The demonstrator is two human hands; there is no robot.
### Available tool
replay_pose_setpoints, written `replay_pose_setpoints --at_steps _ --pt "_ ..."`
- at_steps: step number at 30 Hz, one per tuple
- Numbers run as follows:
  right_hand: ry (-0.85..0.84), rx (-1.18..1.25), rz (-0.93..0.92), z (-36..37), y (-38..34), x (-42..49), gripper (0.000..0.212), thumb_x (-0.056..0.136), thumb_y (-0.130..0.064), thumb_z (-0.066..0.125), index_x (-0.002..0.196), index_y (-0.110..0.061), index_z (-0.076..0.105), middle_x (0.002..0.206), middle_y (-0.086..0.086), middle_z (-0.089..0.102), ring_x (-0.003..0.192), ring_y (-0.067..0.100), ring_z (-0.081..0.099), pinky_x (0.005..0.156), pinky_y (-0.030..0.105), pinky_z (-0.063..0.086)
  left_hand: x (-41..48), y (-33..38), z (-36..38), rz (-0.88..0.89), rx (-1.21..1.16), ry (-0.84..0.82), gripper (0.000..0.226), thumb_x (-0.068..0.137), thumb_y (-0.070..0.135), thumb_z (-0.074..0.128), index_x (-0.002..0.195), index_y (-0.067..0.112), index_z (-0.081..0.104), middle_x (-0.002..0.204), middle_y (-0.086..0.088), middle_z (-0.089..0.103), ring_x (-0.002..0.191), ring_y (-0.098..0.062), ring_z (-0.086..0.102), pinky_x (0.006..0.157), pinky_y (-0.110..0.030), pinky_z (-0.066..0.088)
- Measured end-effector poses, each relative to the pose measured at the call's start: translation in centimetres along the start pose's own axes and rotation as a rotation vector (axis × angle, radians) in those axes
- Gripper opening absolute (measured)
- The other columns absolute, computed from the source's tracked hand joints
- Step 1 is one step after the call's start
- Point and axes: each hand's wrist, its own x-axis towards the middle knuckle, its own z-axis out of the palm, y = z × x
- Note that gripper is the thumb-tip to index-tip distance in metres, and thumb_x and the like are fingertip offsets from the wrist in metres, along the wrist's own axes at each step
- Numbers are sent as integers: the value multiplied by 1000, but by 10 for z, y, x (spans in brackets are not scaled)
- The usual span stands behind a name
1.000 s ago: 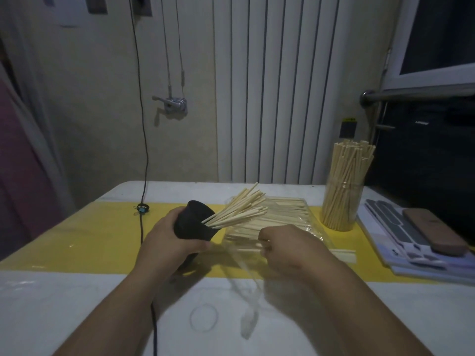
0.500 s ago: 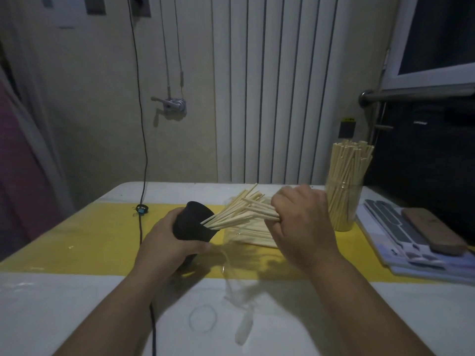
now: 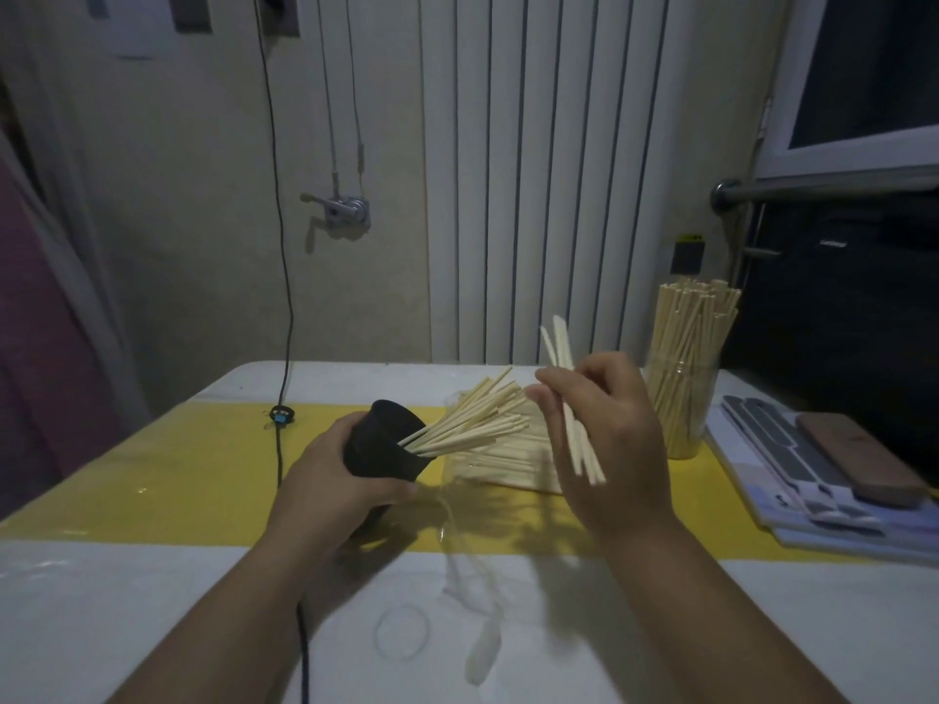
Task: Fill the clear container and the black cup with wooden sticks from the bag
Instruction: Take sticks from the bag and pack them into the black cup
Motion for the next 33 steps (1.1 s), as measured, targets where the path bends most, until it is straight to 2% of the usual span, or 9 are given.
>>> replay_pose_setpoints --at_steps 3,7,11,16,19,22,26,29,33 --pt "68 183 85 2 -6 -1 18 93 -22 65 100 -9 76 91 1 54 80 4 52 70 10 41 1 -2 0 4 6 -8 68 38 43 84 98 55 55 104 20 67 97 -7 63 80 -37 52" --pt "38 556 308 0 -16 5 24 98 -33 50 94 -26 73 95 0 62 84 16 69 70 26 56 2 -3 -1 15 30 -15 71 36 46 82 102 56 56 106 18 67 97 -7 63 81 -37 52" --pt "-36 783 553 -3 -26 8 16 99 -13 57 83 -12 58 74 10 67 68 24 73 61 29 58 1 -2 -1 30 56 -20 70 36 47 83 97 64 53 107 18 66 98 -6 62 81 -37 52" --pt "-101 780 660 -3 -24 7 21 90 -7 69 76 -6 54 57 4 62 53 17 65 49 26 51 0 0 0 45 84 -32 72 34 50 81 97 69 51 107 20 66 98 -7 62 84 -39 53" --pt "-154 766 719 0 -18 8 18 87 -5 72 77 -4 57 57 5 62 50 18 59 46 27 46 1 1 -1 45 93 -41 70 36 49 81 97 66 52 107 21 65 98 -5 61 81 -37 53" --pt "-194 879 840 2 -15 10 19 83 0 74 75 -5 57 55 4 58 48 17 53 43 25 44 1 0 -1 47 94 -45 69 38 46 82 98 64 52 107 22 64 98 -3 60 79 -35 52" --pt "-265 891 938 2 -7 11 19 81 -5 76 73 -8 59 52 -1 53 44 10 43 39 20 34 1 -2 -1 50 107 -42 71 40 44 83 102 61 53 107 21 64 99 -4 60 80 -36 52" --pt "-223 995 1001 3 -5 13 19 87 -10 70 73 -11 57 56 1 52 47 11 45 38 20 34 1 -2 -1 50 116 -45 68 42 42 84 98 63 51 107 22 63 98 -3 59 81 -37 53" --pt "-118 1118 1097 3 -5 15 17 90 0 52 75 -6 52 56 1 52 49 16 51 39 23 37 1 -2 -1 51 120 -43 69 42 44 84 97 66 50 108 23 62 99 -2 58 82 -39 53"
